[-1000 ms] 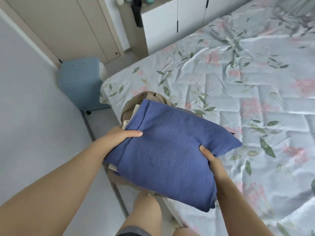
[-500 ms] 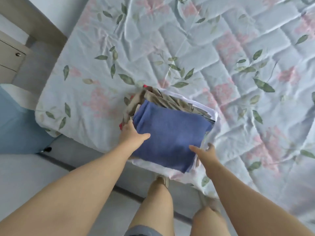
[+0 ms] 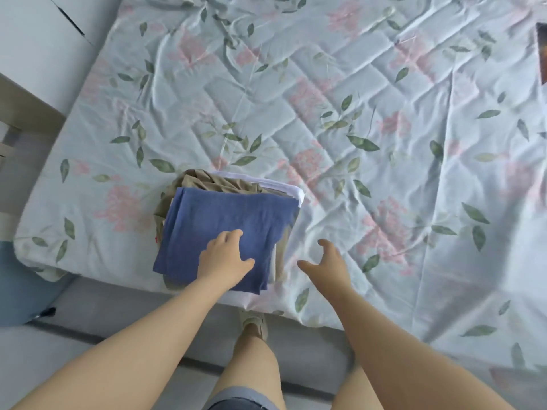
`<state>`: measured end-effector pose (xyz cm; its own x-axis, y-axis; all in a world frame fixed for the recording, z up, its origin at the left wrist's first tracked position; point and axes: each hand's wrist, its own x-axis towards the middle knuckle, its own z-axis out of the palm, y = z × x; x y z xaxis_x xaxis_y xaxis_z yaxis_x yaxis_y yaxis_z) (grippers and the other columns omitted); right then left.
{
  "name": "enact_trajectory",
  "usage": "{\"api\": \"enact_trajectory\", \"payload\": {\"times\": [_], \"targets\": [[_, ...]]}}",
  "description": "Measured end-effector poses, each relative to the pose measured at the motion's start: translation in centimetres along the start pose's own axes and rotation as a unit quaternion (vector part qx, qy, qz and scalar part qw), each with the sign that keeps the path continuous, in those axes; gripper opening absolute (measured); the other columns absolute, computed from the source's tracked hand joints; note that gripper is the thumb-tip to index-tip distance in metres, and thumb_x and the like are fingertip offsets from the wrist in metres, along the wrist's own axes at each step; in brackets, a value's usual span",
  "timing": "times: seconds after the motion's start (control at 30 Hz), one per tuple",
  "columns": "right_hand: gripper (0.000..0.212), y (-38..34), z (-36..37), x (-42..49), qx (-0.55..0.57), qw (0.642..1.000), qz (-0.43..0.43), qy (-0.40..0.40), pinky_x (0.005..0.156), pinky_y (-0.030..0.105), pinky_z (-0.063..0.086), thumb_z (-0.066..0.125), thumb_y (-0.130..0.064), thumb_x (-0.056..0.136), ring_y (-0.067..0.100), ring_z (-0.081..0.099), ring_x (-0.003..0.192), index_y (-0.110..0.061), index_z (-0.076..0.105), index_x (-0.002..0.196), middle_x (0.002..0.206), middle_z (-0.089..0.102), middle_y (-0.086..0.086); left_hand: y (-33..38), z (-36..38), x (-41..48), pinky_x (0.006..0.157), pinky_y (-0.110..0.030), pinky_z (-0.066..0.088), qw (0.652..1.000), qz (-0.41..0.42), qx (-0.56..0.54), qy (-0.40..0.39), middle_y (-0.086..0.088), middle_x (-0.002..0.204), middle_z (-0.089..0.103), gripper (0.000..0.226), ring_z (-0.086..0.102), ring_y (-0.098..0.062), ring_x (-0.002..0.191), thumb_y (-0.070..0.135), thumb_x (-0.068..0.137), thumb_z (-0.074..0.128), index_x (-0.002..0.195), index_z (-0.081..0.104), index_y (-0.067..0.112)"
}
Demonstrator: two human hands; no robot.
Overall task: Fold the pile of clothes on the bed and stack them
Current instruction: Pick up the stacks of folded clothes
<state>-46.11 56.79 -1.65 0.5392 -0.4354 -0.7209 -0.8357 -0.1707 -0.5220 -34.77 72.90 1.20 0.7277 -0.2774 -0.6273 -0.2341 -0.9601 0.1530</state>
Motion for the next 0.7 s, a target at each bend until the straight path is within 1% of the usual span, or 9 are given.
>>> {"api": "enact_trajectory", "payload": {"times": [0.1, 0.17, 0.23, 0.3, 0.4, 0.57, 0.7], "targets": [[0.067, 4.5, -5.8, -1.4, -0.072, 0.996, -0.044, 0.001, 0.105, 0.042, 0.037, 0.060, -0.034, 0.086, 0.025, 0.036, 0.131, -0.022, 0.029, 0.144, 0.147, 0.035, 0.000, 6.4, 2.3, -3.0, 0.095, -0.036, 0.038, 0.997, 0.054, 0.062, 0.005, 0.001, 0.144, 0.038, 0.059, 0.040, -0.025, 0.128, 0.043, 0.089, 0.054, 0.140, 0.033, 0.020], [0.062, 8.1, -10.1, -2.6, -0.128, 0.989, -0.075, 0.002, 0.104, 0.039, 0.036, 0.058, -0.034, 0.087, 0.024, 0.036, 0.129, -0.023, 0.032, 0.142, 0.145, 0.036, -0.002, 11.4, 4.7, -5.5, 0.097, -0.034, 0.036, 0.994, 0.083, 0.076, 0.002, 0.001, 0.143, 0.039, 0.058, 0.039, -0.024, 0.128, 0.043, 0.089, 0.052, 0.140, 0.035, 0.021], [0.058, 11.9, -14.2, -3.9, -0.165, 0.983, -0.080, 0.015, 0.101, 0.037, 0.036, 0.056, -0.033, 0.089, 0.024, 0.036, 0.129, -0.024, 0.033, 0.141, 0.146, 0.035, -0.003, 16.4, 7.1, -7.7, 0.103, -0.034, 0.033, 0.989, 0.117, 0.087, -0.015, 0.001, 0.144, 0.037, 0.061, 0.036, -0.023, 0.131, 0.042, 0.089, 0.052, 0.143, 0.031, 0.022], [0.059, 15.5, -17.3, -5.5, -0.186, 0.980, -0.060, 0.020, 0.104, 0.039, 0.035, 0.054, -0.035, 0.090, 0.025, 0.033, 0.132, -0.024, 0.031, 0.143, 0.149, 0.032, -0.003, 20.8, 9.1, -9.8, 0.106, -0.035, 0.030, 0.980, 0.160, 0.111, -0.036, 0.001, 0.146, 0.034, 0.063, 0.032, -0.022, 0.134, 0.040, 0.089, 0.052, 0.145, 0.027, 0.022], [0.062, 19.8, -20.8, -7.2, -0.184, 0.982, -0.038, 0.024, 0.108, 0.040, 0.033, 0.053, -0.036, 0.090, 0.024, 0.030, 0.136, -0.024, 0.029, 0.145, 0.152, 0.029, -0.003, 26.3, 11.2, -11.7, 0.107, -0.036, 0.028, 0.968, 0.202, 0.142, -0.041, 0.000, 0.148, 0.032, 0.062, 0.030, -0.023, 0.136, 0.038, 0.091, 0.050, 0.145, 0.026, 0.022], [0.060, 24.9, -25.0, -8.3, -0.163, 0.984, -0.022, 0.069, 0.108, 0.038, 0.032, 0.054, -0.037, 0.089, 0.024, 0.033, 0.134, -0.023, 0.033, 0.143, 0.149, 0.033, -0.003, 33.8, 13.2, -13.0, 0.110, -0.038, 0.027, 0.950, 0.274, 0.142, -0.048, 0.001, 0.147, 0.035, 0.057, 0.032, -0.022, 0.135, 0.037, 0.092, 0.050, 0.144, 0.031, 0.024], [0.059, 28.4, -28.8, -8.1, -0.150, 0.985, -0.020, 0.082, 0.104, 0.034, 0.034, 0.055, -0.037, 0.088, 0.022, 0.035, 0.131, -0.024, 0.035, 0.142, 0.147, 0.036, -0.004, 39.1, 14.2, -14.3, 0.106, -0.039, 0.029, 0.942, 0.291, 0.161, -0.045, 0.002, 0.146, 0.037, 0.055, 0.034, -0.022, 0.134, 0.039, 0.093, 0.049, 0.144, 0.031, 0.025]]}}
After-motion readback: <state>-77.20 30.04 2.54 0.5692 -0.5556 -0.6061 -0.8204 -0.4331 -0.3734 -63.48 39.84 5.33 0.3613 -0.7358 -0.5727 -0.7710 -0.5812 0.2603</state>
